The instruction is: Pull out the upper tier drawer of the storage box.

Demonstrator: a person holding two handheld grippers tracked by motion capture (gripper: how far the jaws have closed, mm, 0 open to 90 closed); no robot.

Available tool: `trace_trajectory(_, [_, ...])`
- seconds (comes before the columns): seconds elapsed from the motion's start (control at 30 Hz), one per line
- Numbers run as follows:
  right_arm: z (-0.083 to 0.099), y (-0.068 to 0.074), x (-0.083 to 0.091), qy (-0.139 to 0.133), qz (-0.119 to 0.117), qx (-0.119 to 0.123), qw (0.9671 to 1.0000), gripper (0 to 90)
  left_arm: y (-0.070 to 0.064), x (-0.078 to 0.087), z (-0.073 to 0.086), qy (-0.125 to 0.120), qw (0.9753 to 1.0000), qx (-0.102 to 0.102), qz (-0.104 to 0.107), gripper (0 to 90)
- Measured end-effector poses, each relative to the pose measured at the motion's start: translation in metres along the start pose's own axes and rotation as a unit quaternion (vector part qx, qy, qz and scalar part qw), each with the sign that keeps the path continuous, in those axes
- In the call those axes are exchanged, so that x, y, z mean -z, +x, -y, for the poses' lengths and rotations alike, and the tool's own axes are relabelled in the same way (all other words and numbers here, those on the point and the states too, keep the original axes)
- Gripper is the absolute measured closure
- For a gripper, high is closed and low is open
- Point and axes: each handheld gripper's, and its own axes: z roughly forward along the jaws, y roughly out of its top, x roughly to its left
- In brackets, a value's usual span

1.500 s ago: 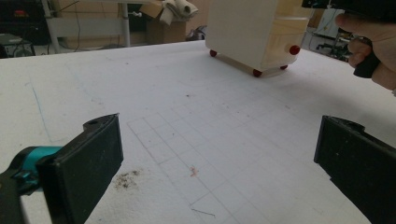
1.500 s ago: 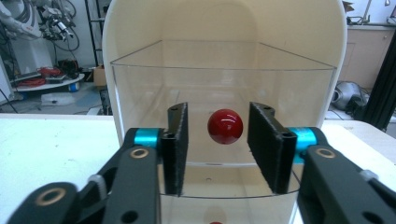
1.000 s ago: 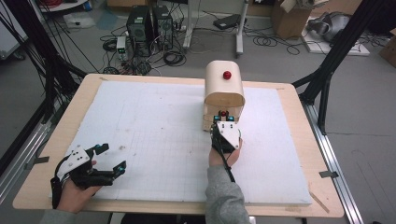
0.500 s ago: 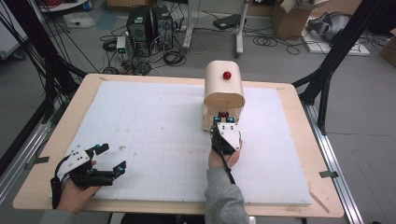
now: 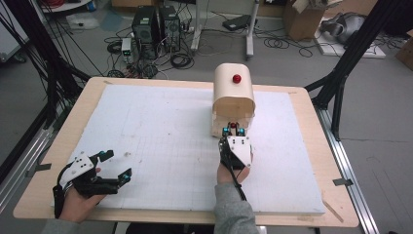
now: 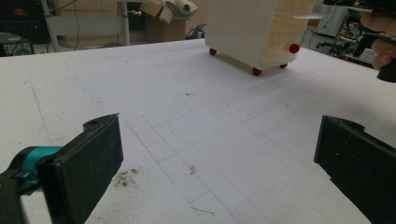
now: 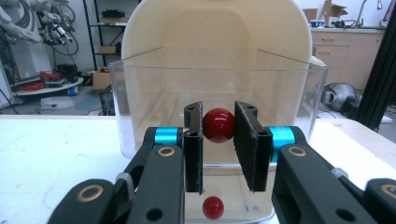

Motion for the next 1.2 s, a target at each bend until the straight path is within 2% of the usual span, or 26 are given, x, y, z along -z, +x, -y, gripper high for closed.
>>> trace_trajectory(0.33, [0.005,-0.001,0.014,-0.003,-0.005,-0.007,1.0,73.5,0.0,0.0,0.0,0.0,1.0,0.001,0.0,1.7])
trace_trajectory(0.63, [0.007,-0.001,0.016,-0.003,-0.006,-0.006,1.0,73.1,0.0,0.0,0.0,0.0,1.0,0.001,0.0,1.7])
trace_trajectory(0.73, [0.007,-0.002,0.016,-0.001,-0.009,-0.01,0.9999,70.3,0.0,0.0,0.0,0.0,1.0,0.0,0.0,1.7])
trace_trajectory(0.9, [0.006,-0.001,0.017,0.0,-0.022,-0.005,0.9997,47.4,0.0,0.0,0.0,0.0,1.0,0.0,0.0,1.7])
trace_trajectory(1.0, [0.005,-0.002,0.017,0.006,-0.043,0.001,0.9991,30.8,0.0,0.0,0.0,0.0,1.0,0.0,0.0,1.7])
trace_trajectory(1.07, [0.005,-0.002,0.018,0.006,-0.046,0.002,0.9989,29.6,0.0,0.0,0.0,0.002,1.0,-0.001,0.0,1.7])
trace_trajectory(1.13, [0.004,-0.002,0.019,0.003,-0.055,0.004,0.9985,23.6,0.0,0.0,0.0,0.001,1.0,-0.001,0.0,1.7])
trace_trajectory(1.17, [0.004,-0.003,0.019,0.007,-0.057,0.001,0.9983,18.4,0.0,0.0,0.0,0.001,1.0,0.0,0.0,1.7])
trace_trajectory(1.2, [0.003,-0.004,0.019,0.009,-0.054,-0.001,0.9985,9.3,0.0,0.0,0.0,0.001,1.0,0.0,0.0,1.7])
